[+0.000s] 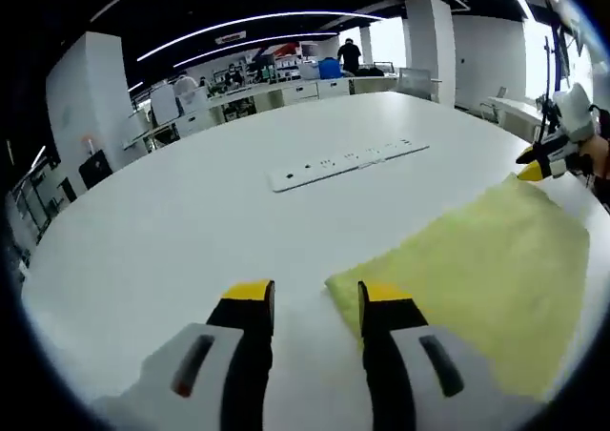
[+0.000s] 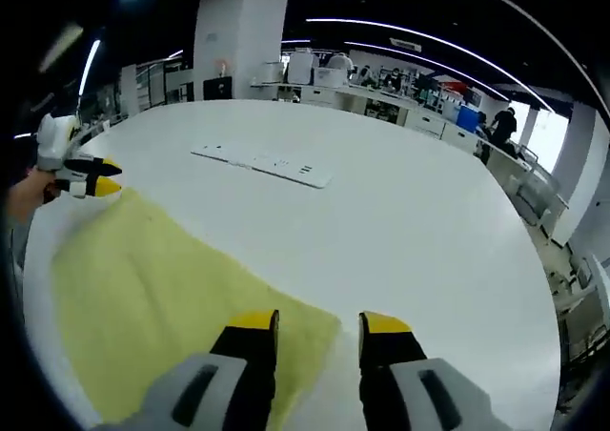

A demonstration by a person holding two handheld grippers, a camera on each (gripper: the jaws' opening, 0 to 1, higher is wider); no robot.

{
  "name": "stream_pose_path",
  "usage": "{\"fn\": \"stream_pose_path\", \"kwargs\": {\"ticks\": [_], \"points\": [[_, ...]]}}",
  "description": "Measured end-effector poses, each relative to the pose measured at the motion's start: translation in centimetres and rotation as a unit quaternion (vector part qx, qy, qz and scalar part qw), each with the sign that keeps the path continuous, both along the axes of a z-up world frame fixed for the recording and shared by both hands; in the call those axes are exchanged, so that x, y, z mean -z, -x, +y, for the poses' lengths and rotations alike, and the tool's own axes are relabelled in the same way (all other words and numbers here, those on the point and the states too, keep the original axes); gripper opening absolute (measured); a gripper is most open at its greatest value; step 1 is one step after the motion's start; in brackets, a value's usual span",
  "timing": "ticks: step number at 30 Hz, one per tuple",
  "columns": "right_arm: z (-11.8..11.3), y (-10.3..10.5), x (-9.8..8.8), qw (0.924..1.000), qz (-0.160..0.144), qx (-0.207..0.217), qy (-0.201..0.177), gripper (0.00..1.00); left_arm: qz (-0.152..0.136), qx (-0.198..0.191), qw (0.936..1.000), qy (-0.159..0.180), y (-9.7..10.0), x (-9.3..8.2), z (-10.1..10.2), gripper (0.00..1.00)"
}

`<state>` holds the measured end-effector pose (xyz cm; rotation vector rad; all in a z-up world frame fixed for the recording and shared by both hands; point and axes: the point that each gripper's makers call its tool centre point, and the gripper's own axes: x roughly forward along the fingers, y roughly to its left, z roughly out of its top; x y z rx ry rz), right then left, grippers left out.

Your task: Fold the garment on the visible template until the final outline fits inside the template.

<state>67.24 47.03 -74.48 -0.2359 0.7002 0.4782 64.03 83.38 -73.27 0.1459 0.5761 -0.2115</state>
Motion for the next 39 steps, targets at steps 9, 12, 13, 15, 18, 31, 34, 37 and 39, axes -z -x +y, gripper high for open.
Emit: {"fn": "stream_pose_path", "kwargs": {"ticks": [9,12,13,15,18,31,34,37,39], "points": [[0.7,3.1,-1.2,0.9982,0.033,-0.022,-0.045,0.59,0.005,0.007,0.9991,0.041,3.5,-0.9,0.0,0.48],[1.1,4.5,-1.7,0.9970,0.039,-0.034,-0.058,0.66,0.005,0.020,0.9986,0.048,4.4,-1.4,-0.4,0.55],[1.2,4.7,-1.8,0.9967,0.041,-0.037,-0.059,0.68,0.005,0.030,0.9981,0.053,4.8,-1.5,-0.8,0.56],[1.8,5.8,-2.1,0.9946,0.047,-0.046,-0.080,0.74,0.005,0.050,0.9966,0.066,5.7,-1.7,-1.7,0.59],[2.1,7.2,-2.3,0.9933,0.051,-0.050,-0.091,0.78,0.008,0.069,0.9959,0.058,6.7,-1.6,-2.3,0.62],[2.0,13.2,-2.2,0.9893,0.065,-0.088,-0.096,0.82,0.021,0.086,0.9937,0.068,12.2,-0.9,-2.7,0.67],[1.6,14.8,-1.8,0.9895,0.069,-0.094,-0.085,0.82,0.027,0.082,0.9931,0.080,13.1,-0.6,-2.7,0.68],[1.2,16.1,-1.7,0.9882,0.076,-0.097,-0.091,0.82,0.031,0.073,0.9922,0.096,14.1,-0.3,-2.6,0.66],[0.9,16.9,-1.6,0.9878,0.080,-0.097,-0.093,0.80,0.033,0.070,0.9915,0.105,14.7,-0.1,-2.6,0.63]]}}
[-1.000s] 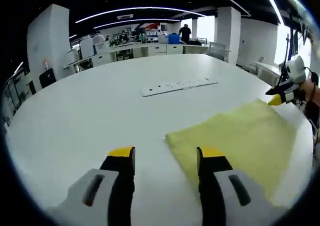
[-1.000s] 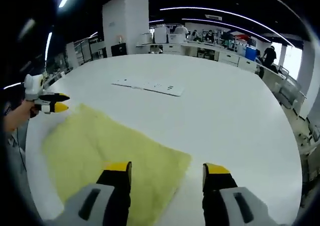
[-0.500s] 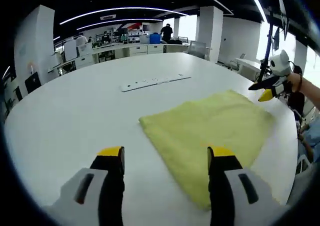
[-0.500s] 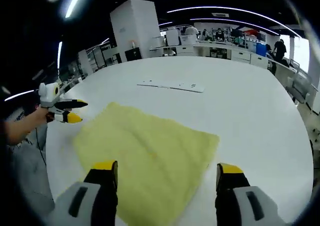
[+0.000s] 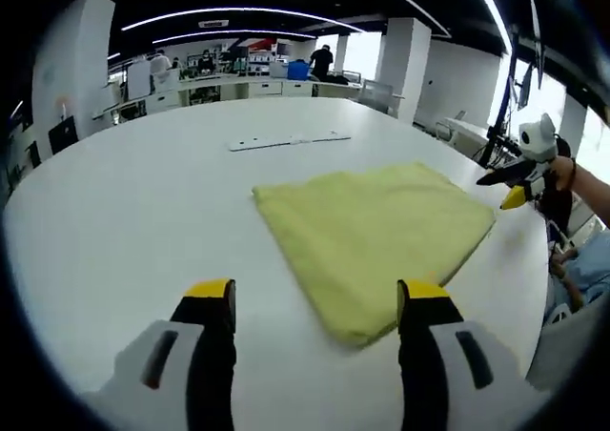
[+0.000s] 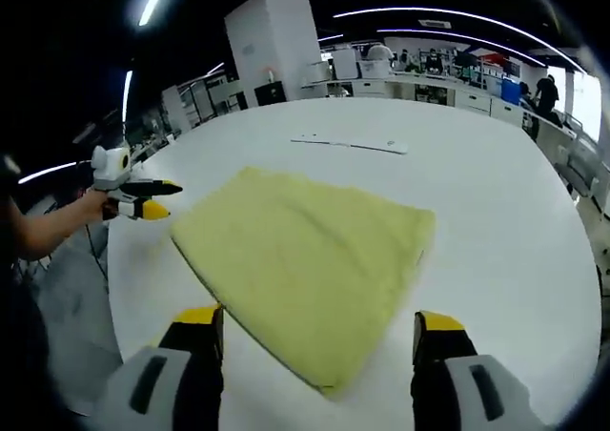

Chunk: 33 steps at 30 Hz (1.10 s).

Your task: Fold the garment on the visible template until the final outline fits inside the template.

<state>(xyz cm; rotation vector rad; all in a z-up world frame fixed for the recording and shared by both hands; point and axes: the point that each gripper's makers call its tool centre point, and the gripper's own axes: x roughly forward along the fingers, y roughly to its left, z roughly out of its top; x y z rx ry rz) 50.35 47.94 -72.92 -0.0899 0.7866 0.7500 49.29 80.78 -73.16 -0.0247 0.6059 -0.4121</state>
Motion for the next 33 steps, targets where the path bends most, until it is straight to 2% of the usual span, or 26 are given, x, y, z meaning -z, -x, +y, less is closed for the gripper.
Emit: {"fn": "stream_pose_path", "kwargs": {"ticks": [3,5,7,12,15,20,26,33], "points": [[-0.7,0.6,0.3,0.9999,0.002,0.014,0.001,0.72,0.013,-0.009,0.9998,0.010,0.8,0.4,0.0,0.53],[-0.9,1.1,0.2,0.9997,-0.002,0.024,-0.009,0.67,0.006,-0.018,0.9997,0.014,1.1,0.5,0.1,0.51],[-1.1,1.6,0.4,0.9992,-0.001,0.034,-0.018,0.64,0.011,-0.025,0.9993,0.026,1.6,0.7,0.1,0.47],[-1.7,2.4,1.0,0.9983,-0.010,0.053,-0.023,0.58,0.025,-0.031,0.9989,0.023,2.6,1.5,0.0,0.38],[-2.0,2.8,1.7,0.9971,0.003,0.068,-0.035,0.52,0.037,-0.032,0.9986,0.018,3.2,2.2,0.0,0.32],[-2.6,3.6,3.2,0.9983,0.009,0.058,0.003,0.40,0.039,-0.037,0.9979,0.034,3.4,2.5,-0.4,0.28],[-2.6,3.6,3.5,0.9983,-0.006,0.058,0.010,0.25,0.042,-0.037,0.9977,0.038,3.5,3.0,-0.7,0.20],[-2.8,2.9,3.4,0.9975,-0.012,0.068,-0.011,0.17,0.046,-0.024,0.9978,0.042,3.4,3.3,-1.2,0.11]]}}
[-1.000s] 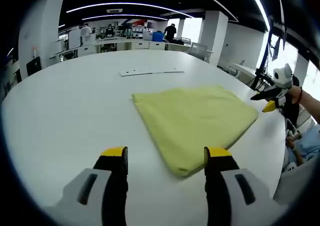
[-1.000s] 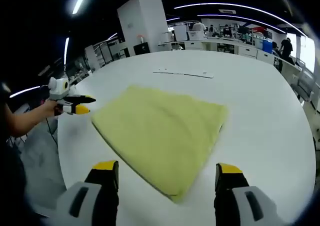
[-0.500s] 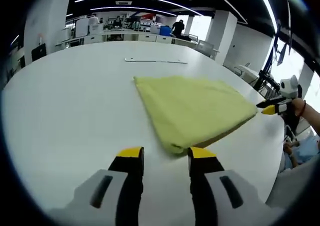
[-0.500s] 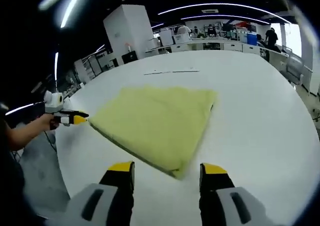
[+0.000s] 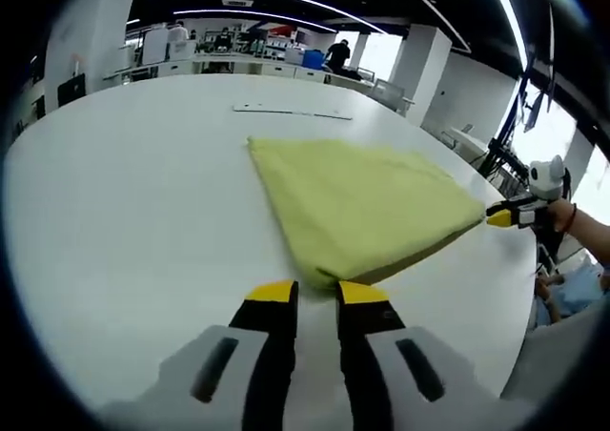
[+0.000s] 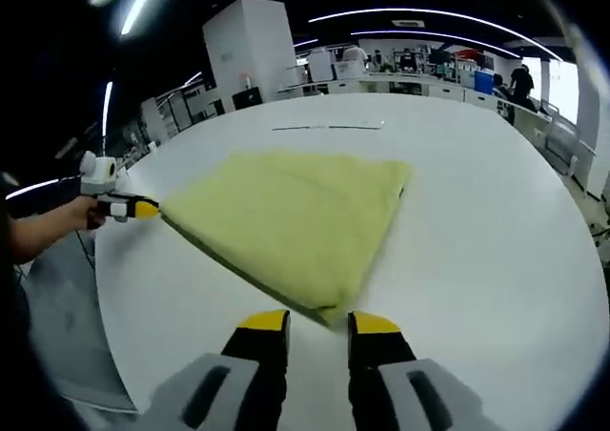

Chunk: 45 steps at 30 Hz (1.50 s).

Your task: Fold the garment on the visible template until the final outline fits inside the template.

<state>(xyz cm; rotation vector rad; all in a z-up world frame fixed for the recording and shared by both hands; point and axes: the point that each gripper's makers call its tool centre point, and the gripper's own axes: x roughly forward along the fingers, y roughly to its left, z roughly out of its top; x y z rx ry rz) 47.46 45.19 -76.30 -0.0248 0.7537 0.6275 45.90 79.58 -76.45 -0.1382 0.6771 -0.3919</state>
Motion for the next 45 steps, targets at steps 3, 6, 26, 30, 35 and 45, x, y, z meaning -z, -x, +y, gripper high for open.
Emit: {"fn": "stream_pose_path", "kwargs": {"ticks": [3,6,26,30,35,45], "points": [[-0.06,-0.08,-0.11,1.0000,0.000,0.002,-0.006,0.10,0.001,0.003,1.0000,0.002,-0.09,0.07,-0.12,0.08],[-0.38,-0.13,-0.19,1.0000,-0.003,0.005,-0.001,0.06,0.000,0.005,1.0000,0.001,-0.15,0.01,-0.31,0.06],[-0.54,0.02,-0.07,0.9998,0.004,0.015,-0.008,0.00,-0.006,0.013,0.9999,0.007,0.06,-0.26,-0.25,0.11],[-0.52,0.03,-0.03,0.9998,0.006,0.015,-0.009,0.00,-0.006,0.011,0.9999,0.011,-0.27,-0.31,-0.27,0.06],[-0.54,-0.02,0.02,0.9998,0.006,0.016,-0.009,0.00,-0.005,0.015,0.9998,0.011,-0.64,-0.09,-0.42,0.00],[-0.63,-0.03,-0.05,0.9999,0.005,0.014,-0.007,0.00,-0.011,0.025,0.9996,0.001,-0.30,-0.34,-0.27,0.00]]}}
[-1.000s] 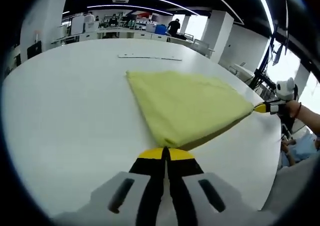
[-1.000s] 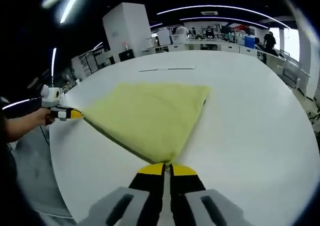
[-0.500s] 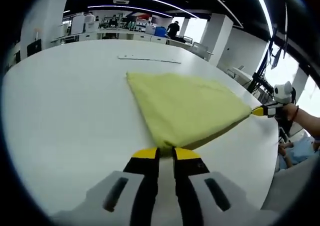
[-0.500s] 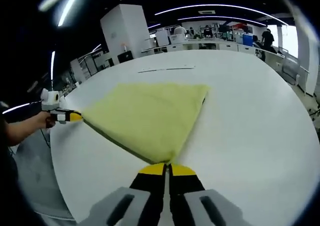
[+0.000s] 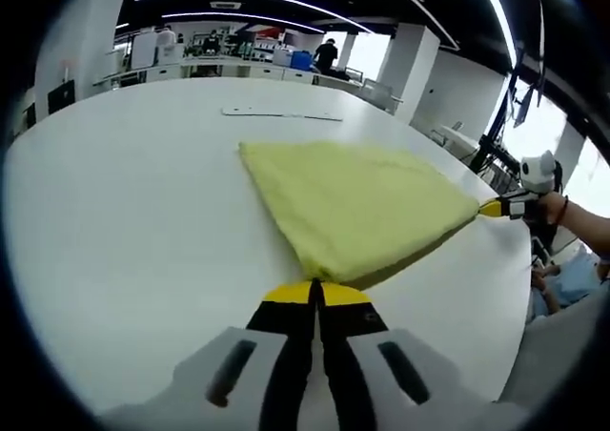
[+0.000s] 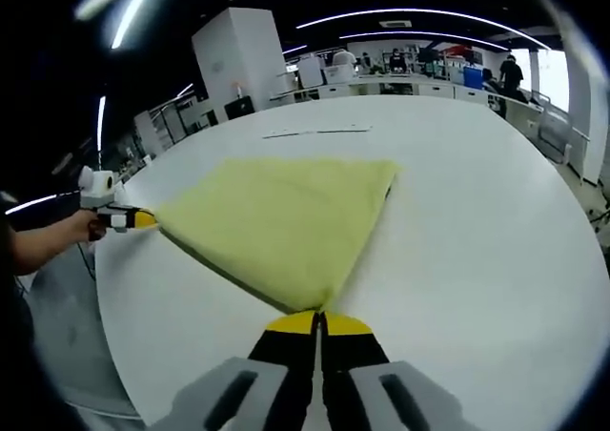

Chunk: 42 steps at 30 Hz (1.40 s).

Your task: Fold the garment on the visible template until the final outline fits inside the template.

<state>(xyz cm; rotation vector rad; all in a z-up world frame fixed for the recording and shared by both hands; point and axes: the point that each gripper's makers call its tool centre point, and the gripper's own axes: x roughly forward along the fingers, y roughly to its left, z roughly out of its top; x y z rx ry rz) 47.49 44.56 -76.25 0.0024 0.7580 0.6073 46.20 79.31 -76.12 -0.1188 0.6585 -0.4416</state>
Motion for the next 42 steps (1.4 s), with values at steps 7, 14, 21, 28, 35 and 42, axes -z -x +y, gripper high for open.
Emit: {"fn": "stream_pose_path", "kwargs": {"ticks": [7,14,21,28,35,42], "points": [[0.1,0.1,0.0,1.0000,0.005,-0.002,0.002,0.00,-0.012,-0.004,0.9997,0.023,-0.3,-0.6,-0.1,0.09],[0.0,0.1,0.1,1.0000,0.008,-0.003,0.001,0.00,-0.015,0.011,0.9985,0.053,-0.9,-0.8,-0.6,0.04],[-0.1,0.1,0.1,1.0000,0.010,-0.002,0.000,0.00,-0.018,0.023,0.9984,0.048,-1.1,-1.1,-1.0,0.00],[-0.5,0.0,0.0,0.9999,0.005,-0.001,0.010,0.00,-0.022,0.053,0.9976,-0.039,-0.2,-1.2,0.4,0.00],[-0.7,0.1,-0.2,0.9999,0.001,0.001,0.013,0.00,-0.031,0.135,0.9795,-0.146,0.5,-1.3,0.3,0.00],[-0.9,0.4,-0.4,0.9998,-0.002,-0.003,0.022,0.00,-0.019,0.151,0.9740,-0.168,1.8,-0.6,-0.1,0.00]]}}
